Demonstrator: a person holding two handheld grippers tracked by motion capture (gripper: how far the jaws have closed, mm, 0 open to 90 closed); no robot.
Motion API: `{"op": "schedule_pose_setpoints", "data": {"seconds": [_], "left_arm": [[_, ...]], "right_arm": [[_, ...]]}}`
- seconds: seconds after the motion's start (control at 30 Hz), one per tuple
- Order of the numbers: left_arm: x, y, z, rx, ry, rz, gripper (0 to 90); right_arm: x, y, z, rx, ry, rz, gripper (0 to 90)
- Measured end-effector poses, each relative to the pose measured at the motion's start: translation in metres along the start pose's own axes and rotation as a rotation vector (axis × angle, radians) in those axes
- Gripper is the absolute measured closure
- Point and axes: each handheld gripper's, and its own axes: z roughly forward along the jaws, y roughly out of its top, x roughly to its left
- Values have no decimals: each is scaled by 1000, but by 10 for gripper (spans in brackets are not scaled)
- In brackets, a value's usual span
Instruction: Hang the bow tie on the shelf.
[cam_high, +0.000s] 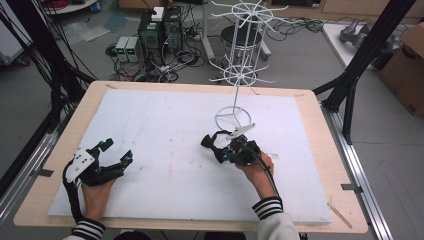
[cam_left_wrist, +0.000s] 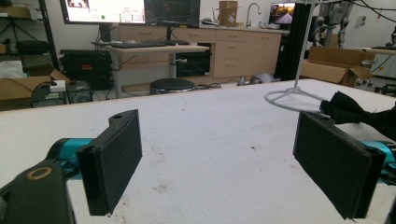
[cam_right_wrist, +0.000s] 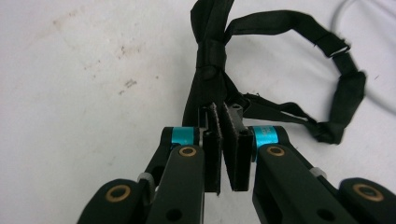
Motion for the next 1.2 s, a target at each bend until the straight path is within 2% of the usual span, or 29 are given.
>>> {"op": "schedule_pose_setpoints", "data": {"seconds": [0.17,0.2,0.23,0.27,0.33,0.37,0.4,0.43,0.5,0.57,0.63,0.67,0.83,0.97,1.07,1.2], "left_arm": [[0,0,0,1,0,3,159],[0,0,0,2,1,3,159],[0,0,0,2,1,4,159],[0,0,0,3,1,5,159],[0,0,0,4,1,3,159],[0,0,0,5,1,4,160],[0,0,0,3,2,3,160],[0,0,0,4,3,3,160],[-1,0,0,3,4,4,160],[-1,0,0,4,4,4,160],[-1,0,0,4,5,4,160],[-1,0,0,4,5,6,160],[-1,0,1,3,5,5,160],[-1,0,1,3,6,6,160],[-1,0,1,4,7,5,160],[-1,0,1,7,7,6,160]], "right_arm": [[-1,0,-8,-58,-17,-1,867],[-1,0,-14,-100,-29,5,867],[-2,0,-16,-115,-33,3,867],[-2,0,-16,-115,-33,3,867],[-3,-1,-24,-164,-55,3,866],[-4,-2,-30,-209,-86,3,866],[-4,-2,-30,-209,-86,3,866],[-6,-4,-36,-250,-112,13,866],[-6,-5,-39,-271,-121,15,866],[-7,-9,-46,-339,-146,23,867],[-7,-11,-48,-351,-153,33,866],[-8,-14,-52,-381,-168,49,867],[-11,-21,-59,-430,-193,85,867],[-11,-23,-62,-451,-204,98,867],[-11,-24,-68,-487,-233,98,867],[-12,-27,-73,-504,-253,104,867]]}}
